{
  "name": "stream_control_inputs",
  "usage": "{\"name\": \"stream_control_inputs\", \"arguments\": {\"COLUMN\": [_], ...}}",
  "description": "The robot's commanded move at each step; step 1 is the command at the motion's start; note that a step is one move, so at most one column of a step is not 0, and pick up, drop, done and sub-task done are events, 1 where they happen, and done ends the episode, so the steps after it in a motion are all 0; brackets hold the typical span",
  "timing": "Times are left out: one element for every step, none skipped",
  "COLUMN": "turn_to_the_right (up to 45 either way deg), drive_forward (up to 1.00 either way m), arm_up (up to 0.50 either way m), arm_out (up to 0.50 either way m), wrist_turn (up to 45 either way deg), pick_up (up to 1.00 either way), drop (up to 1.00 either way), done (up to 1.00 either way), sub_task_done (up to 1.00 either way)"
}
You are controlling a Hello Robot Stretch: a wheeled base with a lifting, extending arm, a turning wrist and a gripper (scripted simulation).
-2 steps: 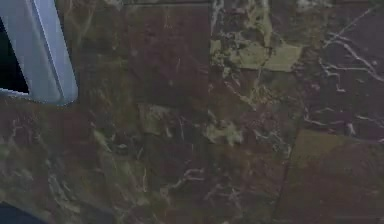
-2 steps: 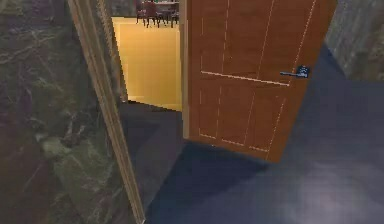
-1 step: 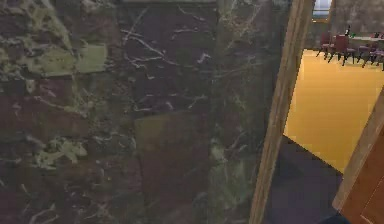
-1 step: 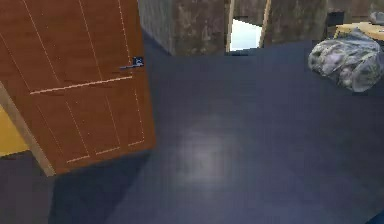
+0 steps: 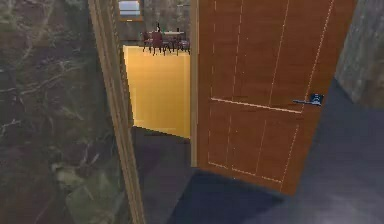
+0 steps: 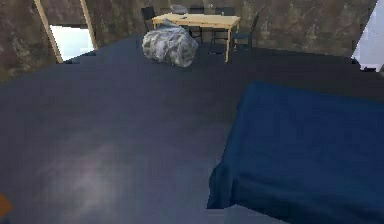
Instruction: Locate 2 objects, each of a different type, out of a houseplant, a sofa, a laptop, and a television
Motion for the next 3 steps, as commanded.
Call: {"name": "stream_control_inputs", "arguments": {"turn_to_the_right": [21.0, 0.0, -42.0], "drive_forward": [0.00, 0.60, 0.00], "arm_up": [0.00, 0.00, 0.00], "arm_out": [0.00, 0.00, 0.00], "wrist_turn": [0.0, 0.0, 0.0], "pick_up": [0.00, 0.00, 0.00], "drop": [0.00, 0.00, 0.00], "done": [0.00, 0.00, 0.00], "sub_task_done": [0.00, 0.00, 0.00]}}
